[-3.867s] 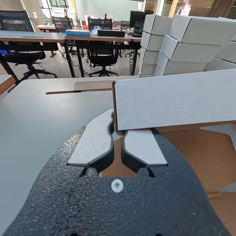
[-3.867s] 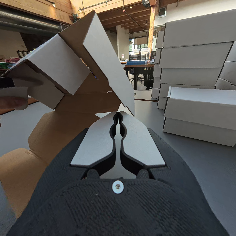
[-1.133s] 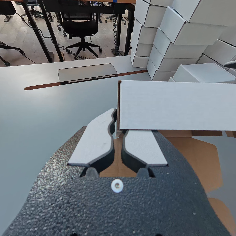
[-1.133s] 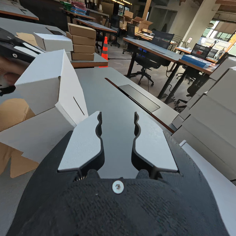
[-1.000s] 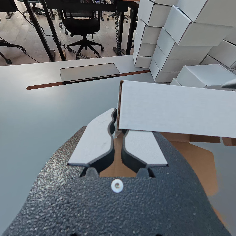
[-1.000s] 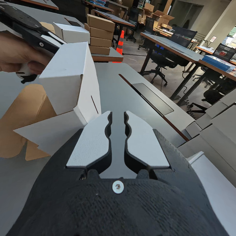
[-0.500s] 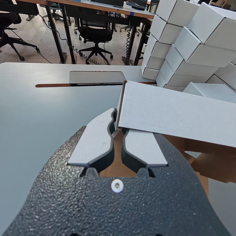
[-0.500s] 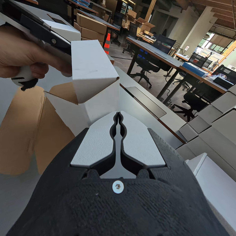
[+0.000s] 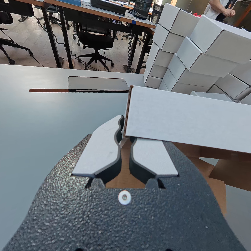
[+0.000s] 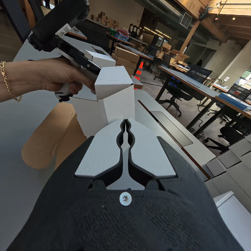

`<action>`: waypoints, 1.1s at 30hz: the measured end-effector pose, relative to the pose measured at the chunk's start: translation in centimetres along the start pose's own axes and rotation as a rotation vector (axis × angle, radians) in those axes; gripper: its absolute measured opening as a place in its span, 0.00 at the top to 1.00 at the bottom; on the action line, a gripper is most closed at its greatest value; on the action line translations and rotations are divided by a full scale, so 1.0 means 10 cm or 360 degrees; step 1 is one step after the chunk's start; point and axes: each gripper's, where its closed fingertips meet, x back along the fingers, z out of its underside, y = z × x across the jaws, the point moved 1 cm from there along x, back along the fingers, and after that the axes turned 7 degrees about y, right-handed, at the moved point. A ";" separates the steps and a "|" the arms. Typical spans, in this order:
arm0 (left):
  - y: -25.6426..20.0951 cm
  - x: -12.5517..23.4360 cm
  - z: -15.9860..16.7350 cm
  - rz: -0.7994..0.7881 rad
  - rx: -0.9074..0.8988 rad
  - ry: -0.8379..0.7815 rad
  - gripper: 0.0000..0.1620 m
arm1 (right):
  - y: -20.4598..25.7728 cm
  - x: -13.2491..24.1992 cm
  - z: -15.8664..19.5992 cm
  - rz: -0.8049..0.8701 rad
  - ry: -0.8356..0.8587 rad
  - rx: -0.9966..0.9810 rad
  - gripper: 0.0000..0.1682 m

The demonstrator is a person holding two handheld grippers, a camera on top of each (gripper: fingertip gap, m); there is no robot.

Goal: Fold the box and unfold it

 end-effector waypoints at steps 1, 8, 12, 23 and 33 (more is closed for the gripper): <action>-0.01 0.00 -0.01 0.0008 -0.0006 -0.0003 0.96 | 0.02 0.03 -0.01 -0.0060 -0.0003 0.0012 1.00; -0.08 0.03 -0.01 0.0030 -0.0065 -0.0009 0.96 | 0.13 0.25 -0.03 -0.0419 -0.0063 0.0008 0.82; -0.10 0.01 0.00 0.0028 -0.0066 -0.0005 0.97 | 0.09 0.20 0.02 -0.0300 0.0001 0.0085 0.86; -0.10 0.03 -0.03 -0.0064 -0.0049 -0.0033 0.97 | 0.23 -0.09 0.01 0.0037 0.0062 0.0116 0.85; -0.16 0.03 -0.02 -0.0228 -0.0028 -0.0124 0.96 | -0.28 -0.18 -0.12 0.1030 -0.0023 0.0002 0.87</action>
